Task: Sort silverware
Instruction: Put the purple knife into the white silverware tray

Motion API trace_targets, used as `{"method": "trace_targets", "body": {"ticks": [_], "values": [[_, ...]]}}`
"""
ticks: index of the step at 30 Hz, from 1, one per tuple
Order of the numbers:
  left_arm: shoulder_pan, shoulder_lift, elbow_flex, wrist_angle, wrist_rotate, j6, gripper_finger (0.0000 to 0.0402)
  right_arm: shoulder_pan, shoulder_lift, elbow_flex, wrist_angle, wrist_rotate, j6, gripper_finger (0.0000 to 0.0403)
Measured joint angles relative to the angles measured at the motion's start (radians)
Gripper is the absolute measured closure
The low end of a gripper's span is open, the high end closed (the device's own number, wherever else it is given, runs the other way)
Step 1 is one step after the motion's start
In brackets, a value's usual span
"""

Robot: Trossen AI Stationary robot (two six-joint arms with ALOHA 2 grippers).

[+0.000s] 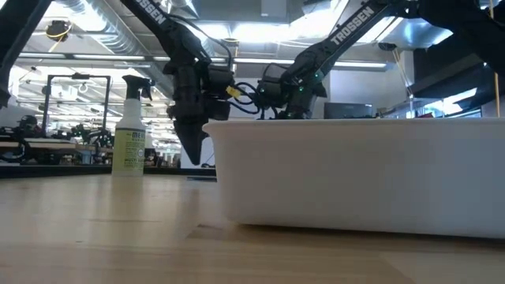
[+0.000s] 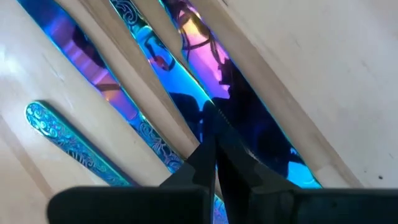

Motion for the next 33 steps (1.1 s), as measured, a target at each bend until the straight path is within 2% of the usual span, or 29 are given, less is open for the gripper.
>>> {"method": "trace_targets", "body": {"ticks": [4, 9, 13, 20, 25, 28, 33], "values": [[-0.005, 0.0, 0.0, 0.02, -0.012, 0.176, 0.0321, 0.0, 0.0, -0.001, -0.007, -0.009, -0.017, 0.0403], [-0.002, 0.0, 0.0, 0.067, -0.071, 0.182, 0.0321, 0.0, 0.002, -0.002, -0.016, -0.02, -0.021, 0.0403], [-0.003, 0.0, 0.0, 0.074, -0.084, 0.249, 0.0321, 0.0, 0.003, -0.002, -0.025, -0.033, -0.024, 0.0403], [-0.034, 0.008, 0.0, 0.089, -0.105, 0.226, 0.0315, 0.0, 0.003, -0.003, -0.03, -0.051, -0.033, 0.0403], [-0.07, 0.043, 0.002, 0.118, -0.117, 0.157, 0.0286, 0.001, 0.003, -0.004, -0.032, -0.058, -0.043, 0.0403], [-0.087, 0.064, 0.002, 0.128, -0.166, 0.138, 0.027, 0.001, 0.003, -0.004, -0.034, -0.063, -0.046, 0.0403], [-0.093, 0.068, 0.002, 0.132, -0.195, 0.131, 0.0259, 0.002, 0.003, -0.004, -0.039, -0.066, -0.048, 0.0403]]}}
